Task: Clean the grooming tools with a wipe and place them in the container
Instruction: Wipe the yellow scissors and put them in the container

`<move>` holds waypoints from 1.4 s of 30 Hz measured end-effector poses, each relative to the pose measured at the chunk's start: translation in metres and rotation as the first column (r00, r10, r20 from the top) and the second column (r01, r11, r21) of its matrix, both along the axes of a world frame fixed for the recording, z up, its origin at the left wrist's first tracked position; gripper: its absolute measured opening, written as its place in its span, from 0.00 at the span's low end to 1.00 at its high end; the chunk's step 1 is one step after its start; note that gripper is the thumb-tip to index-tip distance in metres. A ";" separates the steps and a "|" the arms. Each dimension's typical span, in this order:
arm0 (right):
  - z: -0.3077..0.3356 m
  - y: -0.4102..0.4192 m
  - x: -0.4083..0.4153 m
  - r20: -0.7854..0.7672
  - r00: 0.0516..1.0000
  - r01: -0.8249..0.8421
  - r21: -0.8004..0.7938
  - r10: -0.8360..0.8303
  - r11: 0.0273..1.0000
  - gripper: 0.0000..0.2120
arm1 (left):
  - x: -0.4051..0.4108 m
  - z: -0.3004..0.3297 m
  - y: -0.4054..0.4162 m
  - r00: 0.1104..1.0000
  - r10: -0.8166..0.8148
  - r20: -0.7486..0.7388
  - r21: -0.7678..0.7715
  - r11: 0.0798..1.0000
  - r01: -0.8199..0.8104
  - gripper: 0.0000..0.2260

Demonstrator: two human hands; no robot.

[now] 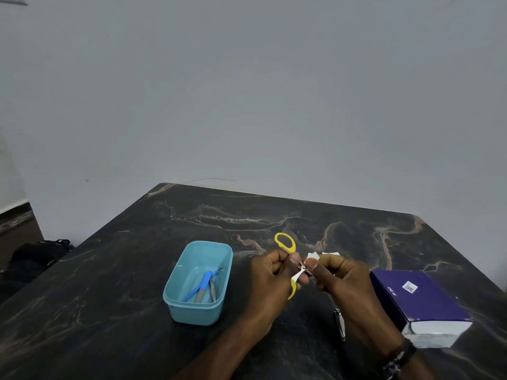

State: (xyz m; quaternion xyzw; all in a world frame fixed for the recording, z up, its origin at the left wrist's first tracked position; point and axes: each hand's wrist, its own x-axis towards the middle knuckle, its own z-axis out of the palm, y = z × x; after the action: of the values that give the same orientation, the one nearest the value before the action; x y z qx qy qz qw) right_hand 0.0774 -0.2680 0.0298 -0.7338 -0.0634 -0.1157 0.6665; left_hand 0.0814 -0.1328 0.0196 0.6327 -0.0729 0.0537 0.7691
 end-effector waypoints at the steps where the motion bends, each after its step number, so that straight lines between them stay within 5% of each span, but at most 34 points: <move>1: 0.000 0.000 0.000 0.005 1.000 -0.006 -0.006 0.006 1.000 0.09 | 0.000 -0.001 -0.001 1.000 0.007 0.021 0.015 1.000 -0.007 0.10; 13: -0.005 0.001 0.002 0.024 0.996 -0.080 -0.016 0.081 0.997 0.13 | 0.002 -0.012 -0.002 0.944 0.101 0.314 0.301 0.932 -0.200 0.12; 30: -0.008 0.003 0.003 -0.207 0.971 -0.057 0.287 0.120 0.956 0.15 | 0.004 -0.017 -0.004 0.916 0.177 0.361 0.286 0.914 -0.289 0.12; 37: -0.009 0.008 -0.002 -0.169 0.972 -0.132 0.196 0.166 0.972 0.21 | 0.004 -0.018 -0.003 0.910 0.201 0.362 0.277 0.909 -0.311 0.12; 42: -0.008 0.008 0.001 -0.190 0.976 -0.047 0.293 0.107 0.955 0.13 | 0.004 -0.018 -0.004 0.915 0.197 0.353 0.278 0.912 -0.303 0.14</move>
State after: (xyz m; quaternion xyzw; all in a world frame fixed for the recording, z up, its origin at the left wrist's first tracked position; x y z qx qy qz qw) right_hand 0.0785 -0.2599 0.0216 -0.6342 -0.0061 -0.0217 0.7729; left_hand 0.0849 -0.1368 0.0019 0.7383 -0.1207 0.2410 0.6183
